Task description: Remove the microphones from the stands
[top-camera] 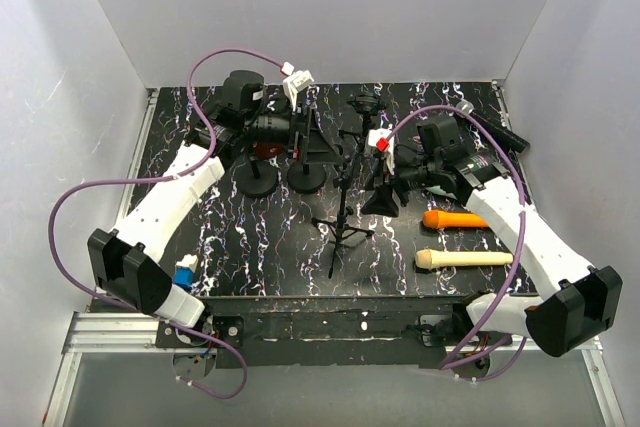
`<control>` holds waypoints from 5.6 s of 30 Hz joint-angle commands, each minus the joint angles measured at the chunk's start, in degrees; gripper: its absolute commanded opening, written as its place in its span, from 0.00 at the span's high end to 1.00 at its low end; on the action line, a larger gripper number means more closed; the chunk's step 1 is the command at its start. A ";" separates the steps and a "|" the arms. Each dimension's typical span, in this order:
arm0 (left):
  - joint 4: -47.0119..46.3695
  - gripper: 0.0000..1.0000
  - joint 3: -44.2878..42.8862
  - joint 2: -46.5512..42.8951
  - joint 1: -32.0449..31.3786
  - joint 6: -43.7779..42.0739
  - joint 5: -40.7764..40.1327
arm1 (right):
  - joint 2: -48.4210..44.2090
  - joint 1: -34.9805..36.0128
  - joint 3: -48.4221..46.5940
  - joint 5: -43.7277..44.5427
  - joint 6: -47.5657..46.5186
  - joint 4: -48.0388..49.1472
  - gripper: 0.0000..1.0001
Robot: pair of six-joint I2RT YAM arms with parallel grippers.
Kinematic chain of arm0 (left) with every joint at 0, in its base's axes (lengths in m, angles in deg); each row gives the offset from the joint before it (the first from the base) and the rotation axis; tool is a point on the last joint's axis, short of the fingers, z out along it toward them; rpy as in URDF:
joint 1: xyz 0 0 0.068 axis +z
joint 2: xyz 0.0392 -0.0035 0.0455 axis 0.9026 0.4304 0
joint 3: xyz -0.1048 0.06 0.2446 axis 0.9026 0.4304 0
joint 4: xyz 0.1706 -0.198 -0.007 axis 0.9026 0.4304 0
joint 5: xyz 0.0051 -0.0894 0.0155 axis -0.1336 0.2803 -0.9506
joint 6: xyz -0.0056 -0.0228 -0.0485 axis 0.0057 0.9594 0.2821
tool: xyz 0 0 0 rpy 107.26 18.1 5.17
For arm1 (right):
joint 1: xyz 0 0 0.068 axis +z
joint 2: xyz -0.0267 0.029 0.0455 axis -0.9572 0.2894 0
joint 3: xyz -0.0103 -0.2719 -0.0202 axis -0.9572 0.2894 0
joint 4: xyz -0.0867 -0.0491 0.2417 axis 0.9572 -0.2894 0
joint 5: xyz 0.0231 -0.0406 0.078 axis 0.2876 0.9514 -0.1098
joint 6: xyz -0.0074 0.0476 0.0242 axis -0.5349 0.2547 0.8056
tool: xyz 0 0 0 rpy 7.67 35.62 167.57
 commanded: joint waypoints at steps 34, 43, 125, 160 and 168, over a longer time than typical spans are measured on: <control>23.34 1.00 -1.49 -6.45 5.99 -53.36 22.08 | 7.15 3.19 0.16 -5.68 1.87 6.06 0.32; 30.87 1.00 -3.32 -6.63 5.82 -61.96 19.35 | 11.90 5.38 -3.18 -9.28 0.65 3.17 0.31; 13.30 1.00 9.33 -12.78 5.91 -47.12 14.60 | 11.10 5.65 -0.63 -1.81 17.16 8.70 0.46; 16.02 1.00 8.10 -12.17 5.91 -50.90 14.86 | 15.06 3.45 -7.39 -9.64 -2.77 -5.09 0.31; 16.64 1.00 7.66 -11.82 5.91 -51.78 14.95 | 19.81 3.54 -12.23 -9.81 -7.00 -8.08 0.39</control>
